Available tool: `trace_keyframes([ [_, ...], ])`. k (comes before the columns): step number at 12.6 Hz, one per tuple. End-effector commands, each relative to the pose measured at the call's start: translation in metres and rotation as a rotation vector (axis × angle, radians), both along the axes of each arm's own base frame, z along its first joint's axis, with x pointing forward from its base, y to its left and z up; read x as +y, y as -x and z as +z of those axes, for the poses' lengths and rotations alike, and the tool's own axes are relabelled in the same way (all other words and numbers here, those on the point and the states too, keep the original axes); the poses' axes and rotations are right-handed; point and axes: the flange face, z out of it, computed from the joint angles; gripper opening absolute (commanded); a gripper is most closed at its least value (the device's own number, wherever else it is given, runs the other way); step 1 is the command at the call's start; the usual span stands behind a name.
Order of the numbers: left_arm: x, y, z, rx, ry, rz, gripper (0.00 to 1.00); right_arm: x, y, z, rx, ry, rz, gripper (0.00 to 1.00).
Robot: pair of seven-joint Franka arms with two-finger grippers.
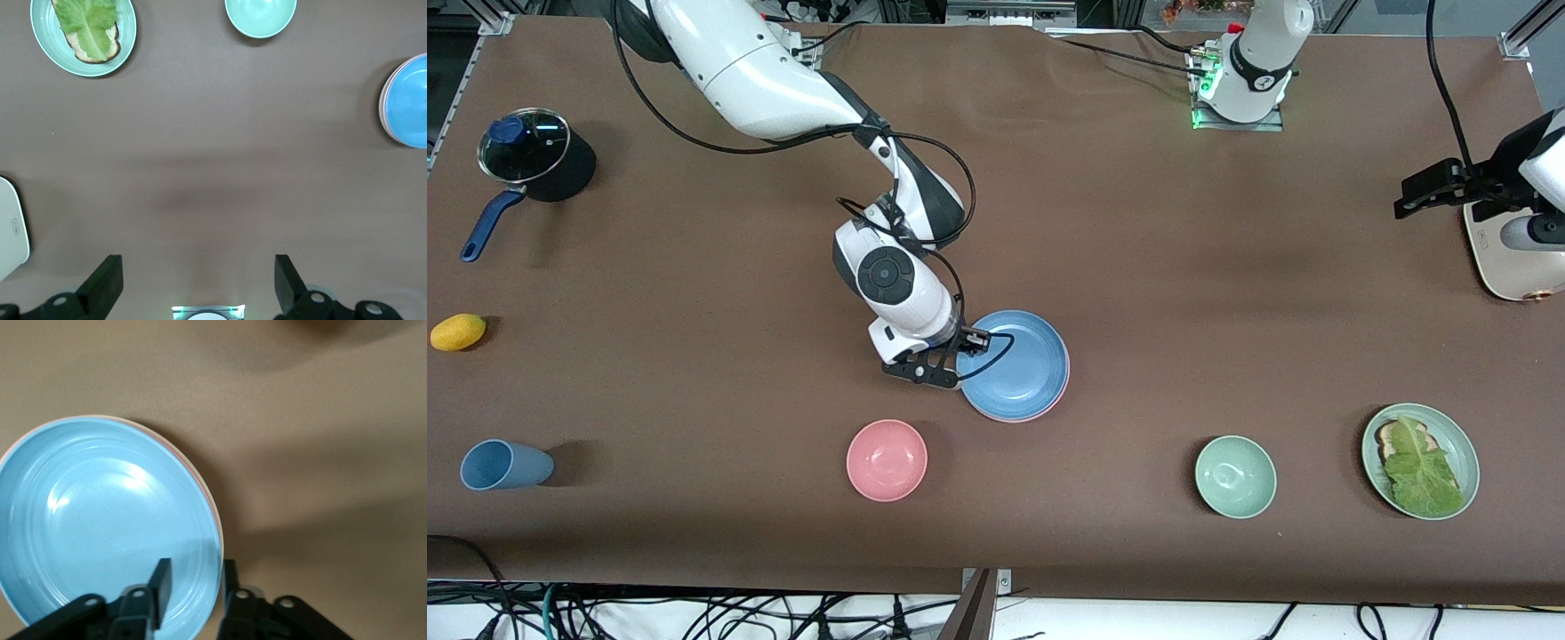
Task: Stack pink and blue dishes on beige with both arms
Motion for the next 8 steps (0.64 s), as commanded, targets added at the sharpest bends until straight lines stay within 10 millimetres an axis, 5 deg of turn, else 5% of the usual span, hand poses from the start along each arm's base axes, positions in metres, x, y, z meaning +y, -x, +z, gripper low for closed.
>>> trace_keyframes([
  [1, -0.005, 0.005, -0.01, 0.024, -0.014, -0.043, 1.0, -0.011, -0.012, 0.012, -0.041, 0.023, 0.008, 0.72],
  [2, -0.012, 0.005, -0.015, 0.031, -0.015, -0.048, 1.0, -0.016, -0.016, 0.019, -0.064, 0.039, 0.025, 0.81],
  [3, -0.015, 0.005, -0.015, 0.031, -0.016, -0.047, 1.0, -0.028, -0.025, 0.027, -0.081, 0.045, 0.02, 1.0],
  [8, -0.016, -0.005, -0.031, 0.063, -0.014, -0.052, 1.0, -0.118, -0.059, 0.11, -0.098, 0.098, 0.121, 1.0],
])
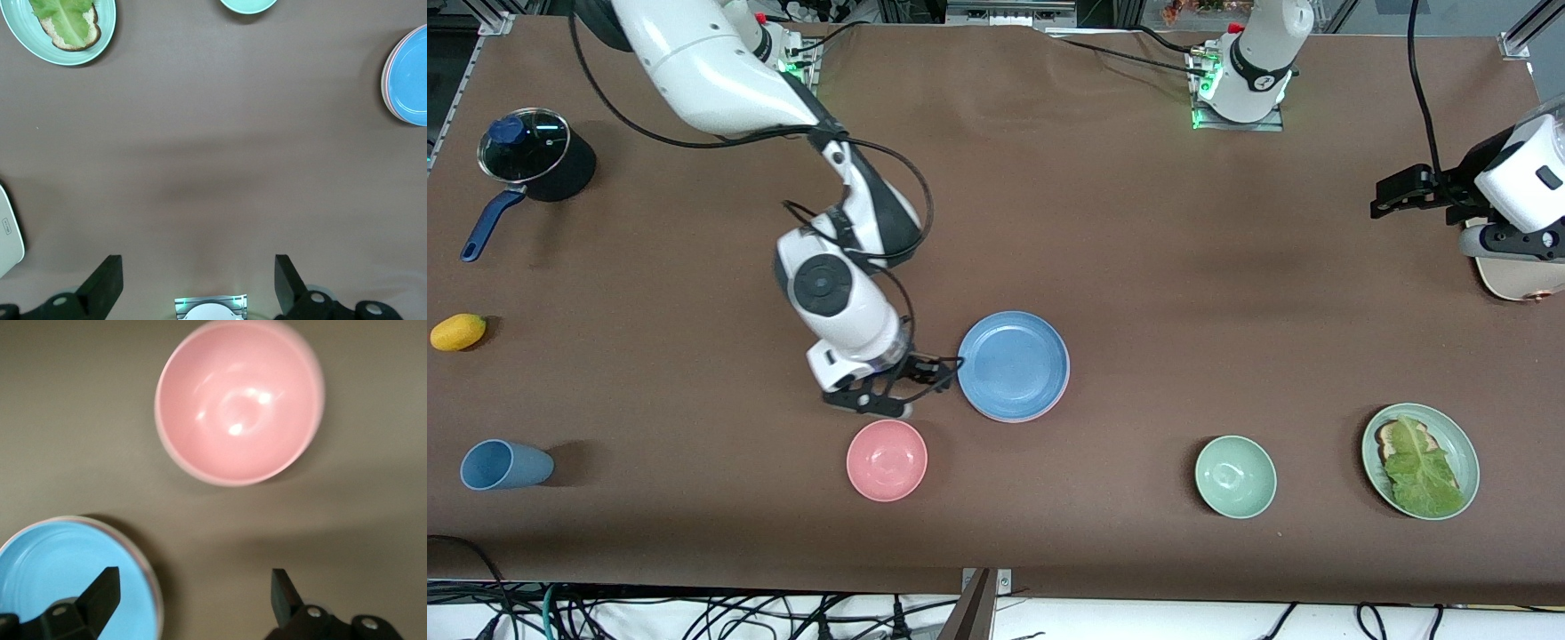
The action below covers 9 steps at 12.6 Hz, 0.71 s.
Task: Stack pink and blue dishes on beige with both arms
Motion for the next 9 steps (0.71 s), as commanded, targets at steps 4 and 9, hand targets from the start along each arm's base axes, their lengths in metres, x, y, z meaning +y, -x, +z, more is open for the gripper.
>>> trace_keyframes([
  [4, -0.006, -0.005, -0.008, 0.014, -0.016, -0.027, 1.0, -0.11, 0.006, 0.125, 0.085, 0.082, 0.146, 1.0],
  [9, -0.001, -0.025, -0.029, 0.032, -0.013, -0.02, 1.0, -0.208, 0.045, 0.204, 0.165, 0.073, 0.206, 1.0],
])
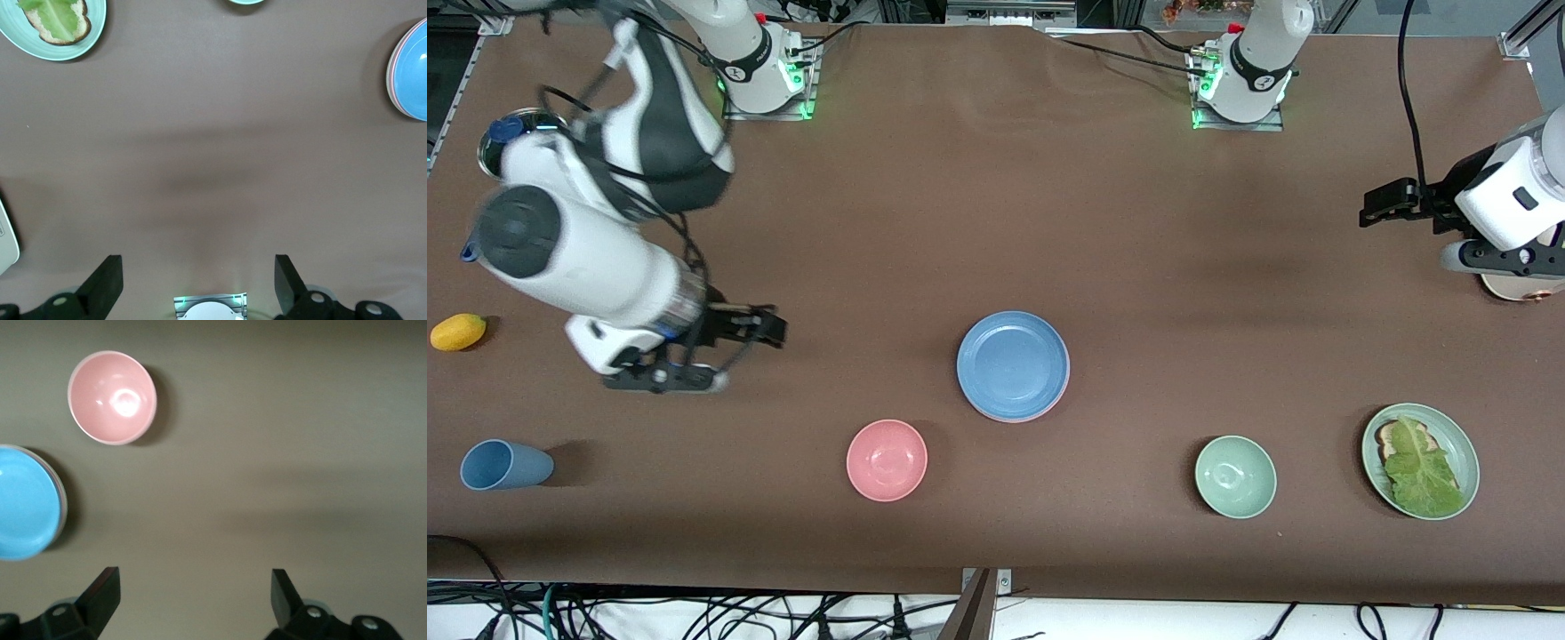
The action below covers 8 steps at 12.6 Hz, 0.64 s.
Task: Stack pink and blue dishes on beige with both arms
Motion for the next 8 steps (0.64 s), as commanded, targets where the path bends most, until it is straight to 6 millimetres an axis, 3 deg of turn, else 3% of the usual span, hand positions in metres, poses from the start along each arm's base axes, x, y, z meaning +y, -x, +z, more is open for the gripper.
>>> trace_keyframes([
  [1, 0.007, -0.016, -0.007, -0.004, -0.014, -0.006, 1.0, -0.04, 0.045, 0.028, 0.02, 0.007, 0.031, 1.0],
  [4, 0.002, -0.016, -0.007, -0.004, -0.012, -0.014, 1.0, -0.069, 0.083, 0.054, 0.01, 0.024, 0.035, 1.0],
  [8, 0.001, -0.016, -0.006, -0.006, -0.014, -0.015, 1.0, -0.077, 0.091, 0.071, 0.045, 0.037, 0.036, 1.0],
])
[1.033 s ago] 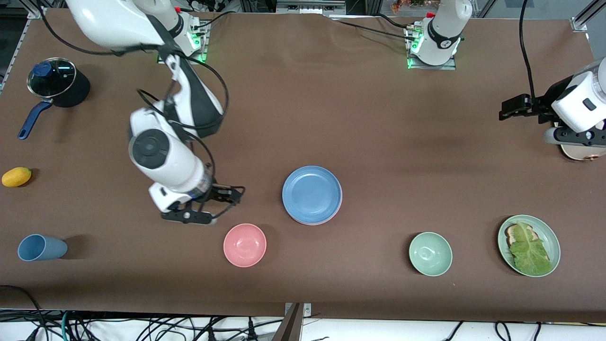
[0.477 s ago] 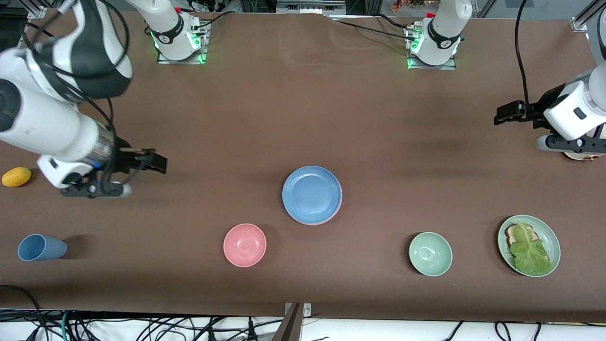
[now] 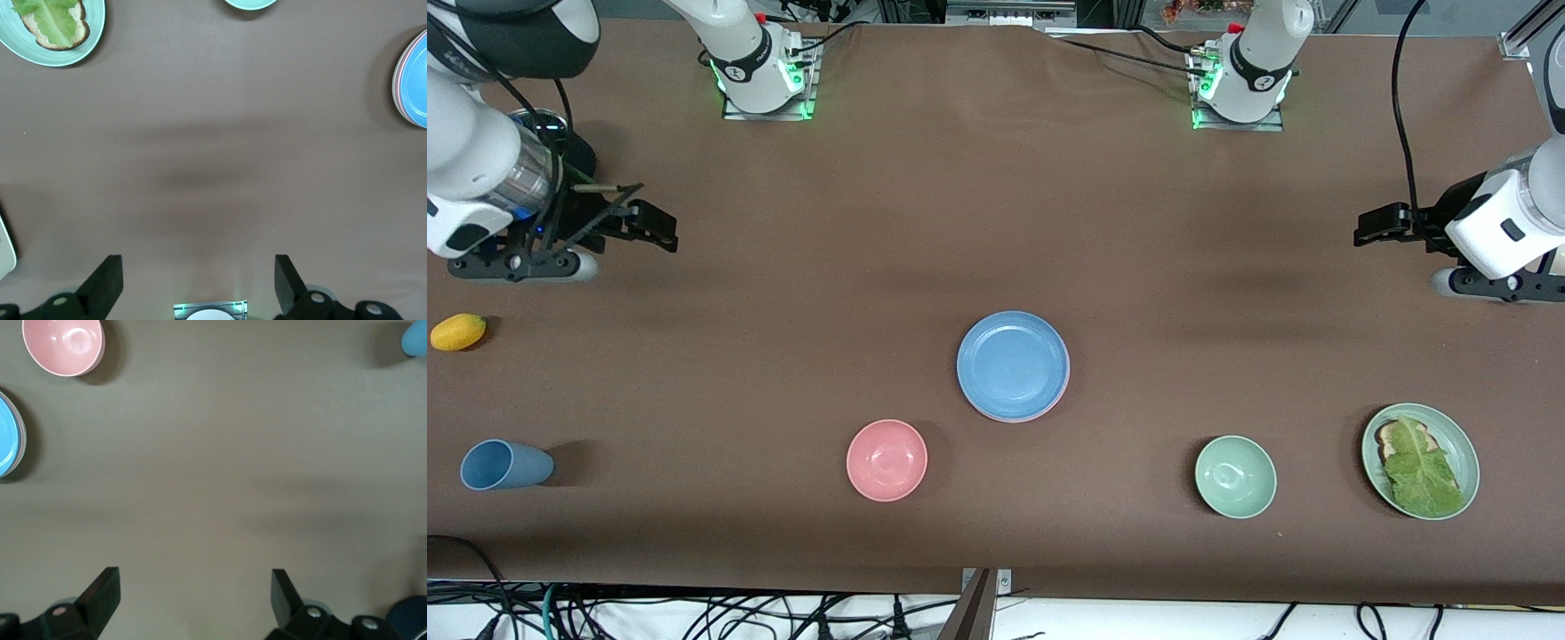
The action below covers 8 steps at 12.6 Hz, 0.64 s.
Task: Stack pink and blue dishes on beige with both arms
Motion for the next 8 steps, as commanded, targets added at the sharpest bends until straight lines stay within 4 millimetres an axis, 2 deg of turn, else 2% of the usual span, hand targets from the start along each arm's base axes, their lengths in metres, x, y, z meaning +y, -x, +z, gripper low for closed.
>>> trace_keyframes([
  [1, -0.001, -0.002, 0.006, -0.007, -0.015, -0.02, 1.0, -0.002, 0.007, 0.006, 0.012, 0.0, 0.012, 1.0],
  [8, 0.003, -0.003, 0.004, -0.004, -0.013, -0.012, 1.0, -0.015, -0.001, 0.029, -0.039, -0.004, 0.006, 1.0],
])
